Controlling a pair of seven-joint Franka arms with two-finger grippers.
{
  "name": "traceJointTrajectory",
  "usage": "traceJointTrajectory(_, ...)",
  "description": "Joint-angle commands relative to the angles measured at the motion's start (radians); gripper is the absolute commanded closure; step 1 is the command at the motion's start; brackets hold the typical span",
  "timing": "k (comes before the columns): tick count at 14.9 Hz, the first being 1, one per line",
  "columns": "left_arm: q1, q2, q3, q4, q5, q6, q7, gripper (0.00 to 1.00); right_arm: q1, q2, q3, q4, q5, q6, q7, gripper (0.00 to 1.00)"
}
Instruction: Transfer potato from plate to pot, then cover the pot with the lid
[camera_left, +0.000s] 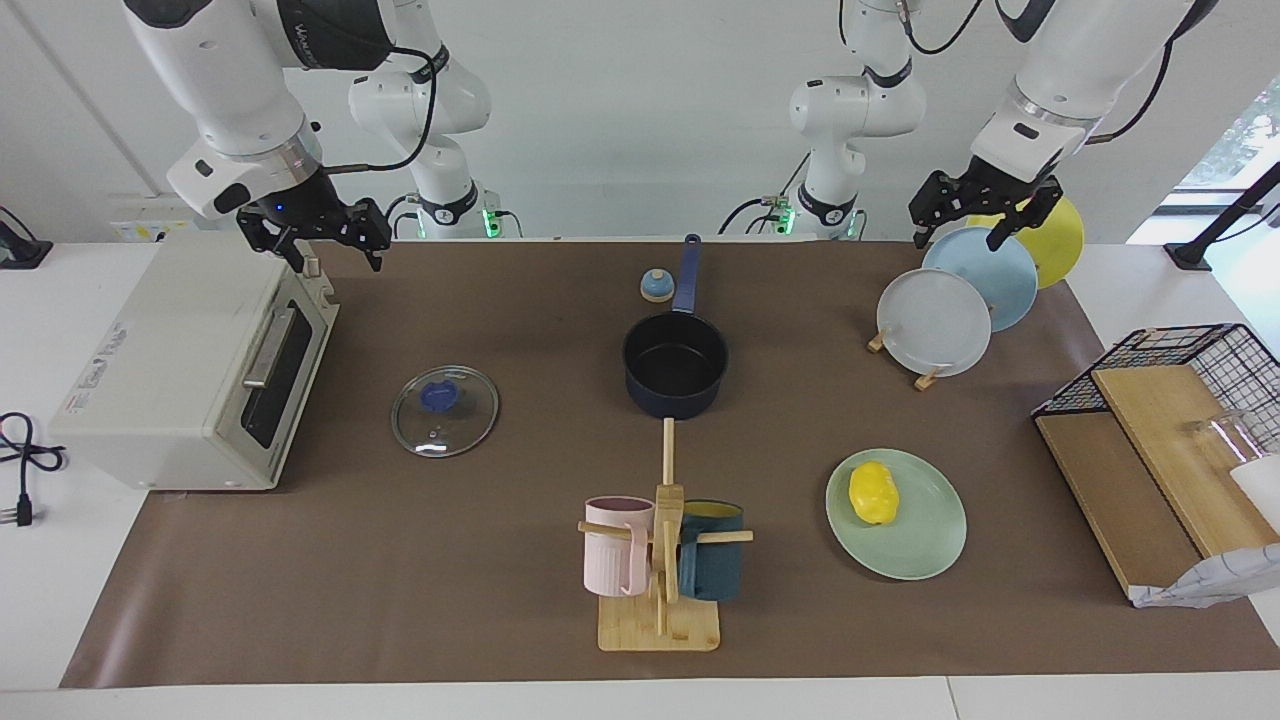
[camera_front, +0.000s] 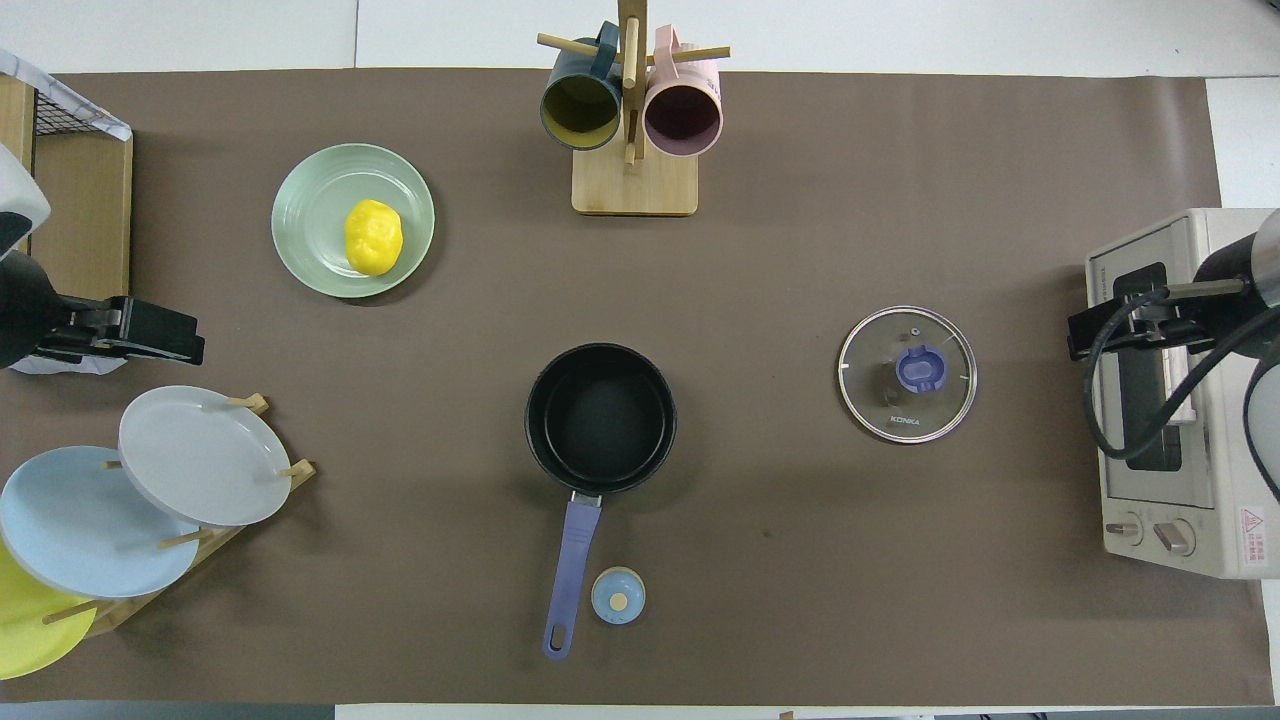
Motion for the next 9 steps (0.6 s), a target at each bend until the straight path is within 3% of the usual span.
traceJointTrajectory(1, -0.002, 0.004, 0.008, 0.013, -0.008, -0.006, -0.013, 0.0, -0.01, -0.021, 0.011, -0.047, 0.011, 0.061, -0.042, 0.0)
traceJointTrajectory(5, -0.005, 0.089, 0.009, 0.021, -0.037, 0.087, -0.016, 0.0, 0.01, -0.008, 0.014, -0.1, 0.017, 0.167, -0.084, 0.0)
traceJointTrajectory(9, -0.015, 0.279, 0.008, 0.062, -0.035, 0.219, -0.017, 0.0, 0.01, 0.093, 0.014, -0.131, 0.017, 0.262, -0.082, 0.0)
